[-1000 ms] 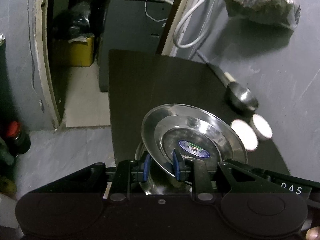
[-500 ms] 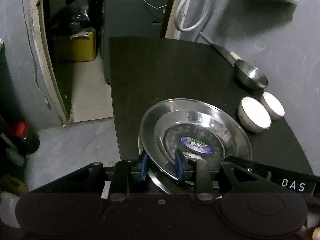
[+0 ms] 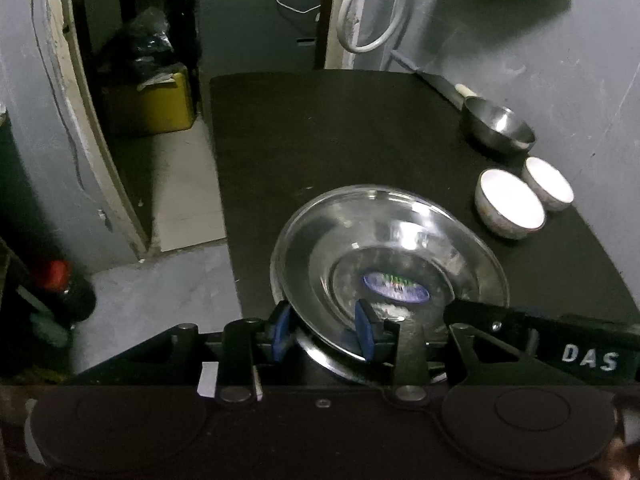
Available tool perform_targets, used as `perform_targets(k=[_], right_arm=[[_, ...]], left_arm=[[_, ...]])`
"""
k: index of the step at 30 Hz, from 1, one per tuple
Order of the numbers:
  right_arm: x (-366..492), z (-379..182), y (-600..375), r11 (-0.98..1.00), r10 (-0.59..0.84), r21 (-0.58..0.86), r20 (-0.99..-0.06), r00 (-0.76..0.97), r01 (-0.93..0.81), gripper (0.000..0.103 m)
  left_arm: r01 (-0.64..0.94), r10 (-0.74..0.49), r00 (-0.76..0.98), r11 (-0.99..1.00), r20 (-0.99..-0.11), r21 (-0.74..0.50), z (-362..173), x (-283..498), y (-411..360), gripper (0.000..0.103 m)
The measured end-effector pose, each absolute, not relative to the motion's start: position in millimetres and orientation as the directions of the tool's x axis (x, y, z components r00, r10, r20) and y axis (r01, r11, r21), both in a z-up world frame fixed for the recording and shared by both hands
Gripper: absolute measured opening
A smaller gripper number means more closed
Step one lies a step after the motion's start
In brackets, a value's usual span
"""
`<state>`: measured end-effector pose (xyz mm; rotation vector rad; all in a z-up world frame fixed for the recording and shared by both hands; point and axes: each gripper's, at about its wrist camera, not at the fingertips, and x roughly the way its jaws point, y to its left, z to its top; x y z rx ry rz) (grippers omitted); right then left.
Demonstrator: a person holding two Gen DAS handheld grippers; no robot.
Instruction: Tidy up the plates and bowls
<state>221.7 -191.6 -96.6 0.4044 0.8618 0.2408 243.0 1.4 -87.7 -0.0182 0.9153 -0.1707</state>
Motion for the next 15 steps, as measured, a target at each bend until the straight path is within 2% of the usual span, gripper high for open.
perform_targets(k=[1,3,7,11,15], right_arm=[[221.3,-95.3,-191.2,0.902,0.360,0.430,-0.686,0.632,-0.047,0.059],[219.9,-93.6,-192.4,0.906,0.347,0.421,-0.689,0.636,-0.039,0.066],[215.9,-92.7,-199.6,0.900,0.345,0.436,-0.676,0.651,-0.024,0.071],[207.6,-85.5,-205.7,0.894,0.354,0.445,-0.632,0.690,-0.051,0.082],[211.5,-83.9,-204.5,0.888,0.378,0.453,-0.615,0.692,-0.082,0.083]], left_arm=[[0.135,-0.143,0.601,0.988,-0.787,-0.077,-86.9,241.7,1.2,0.037],[0.125,-0.128,0.615,0.990,-0.778,-0.065,-83.2,238.3,3.5,0.042],[0.080,-0.110,0.639,0.994,-0.761,-0.076,-75.6,229.3,15.5,0.052],[0.039,-0.101,0.664,0.994,-0.741,-0.100,-67.1,217.7,27.1,0.061],[-0.005,-0.068,0.689,0.995,-0.721,-0.099,-55.7,204.8,33.5,0.068]])
